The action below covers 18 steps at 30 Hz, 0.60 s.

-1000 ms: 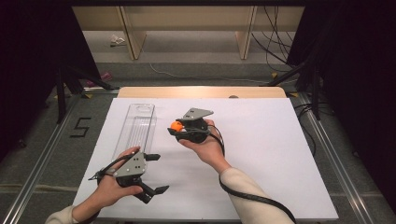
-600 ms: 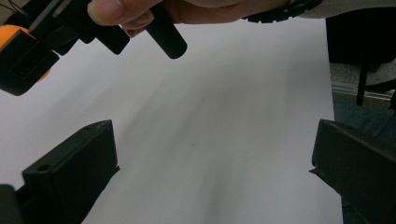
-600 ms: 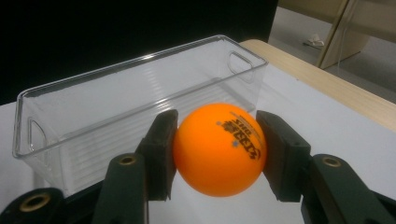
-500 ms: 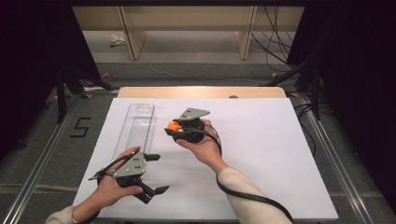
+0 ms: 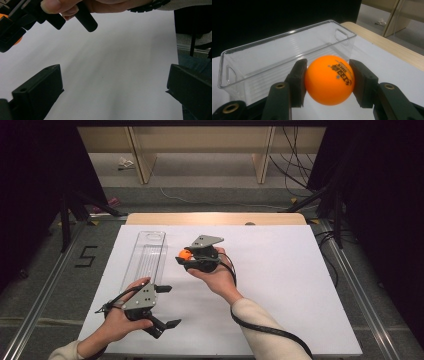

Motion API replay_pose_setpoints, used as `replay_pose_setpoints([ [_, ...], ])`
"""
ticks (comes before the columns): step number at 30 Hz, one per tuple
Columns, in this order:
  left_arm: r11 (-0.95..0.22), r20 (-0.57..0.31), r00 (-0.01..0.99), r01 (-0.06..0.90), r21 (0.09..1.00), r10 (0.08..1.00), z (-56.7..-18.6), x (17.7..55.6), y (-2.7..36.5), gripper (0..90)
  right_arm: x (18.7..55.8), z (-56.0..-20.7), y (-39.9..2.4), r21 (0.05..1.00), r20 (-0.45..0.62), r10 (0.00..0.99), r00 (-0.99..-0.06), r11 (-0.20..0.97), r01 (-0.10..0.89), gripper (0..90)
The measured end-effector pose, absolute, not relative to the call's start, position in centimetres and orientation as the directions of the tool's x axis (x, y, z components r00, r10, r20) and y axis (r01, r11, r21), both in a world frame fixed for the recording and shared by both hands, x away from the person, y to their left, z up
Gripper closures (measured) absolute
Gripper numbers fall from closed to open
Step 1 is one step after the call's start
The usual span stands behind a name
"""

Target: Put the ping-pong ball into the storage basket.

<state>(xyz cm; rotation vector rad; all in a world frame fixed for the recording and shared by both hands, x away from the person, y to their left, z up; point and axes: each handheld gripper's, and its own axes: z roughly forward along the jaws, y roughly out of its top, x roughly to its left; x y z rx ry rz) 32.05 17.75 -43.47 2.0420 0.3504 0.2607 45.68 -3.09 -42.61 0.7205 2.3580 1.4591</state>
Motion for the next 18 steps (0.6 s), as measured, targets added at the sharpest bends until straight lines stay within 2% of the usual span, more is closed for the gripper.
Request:
replay_pose_setpoints([
  [18,-0.456,0.039,0.934,0.136,0.880,0.354,-43.48,32.04,17.74,0.0,46.05,-42.15,-2.36,0.893,0.026,0.540,-0.842,0.366,0.262,51.7],
])
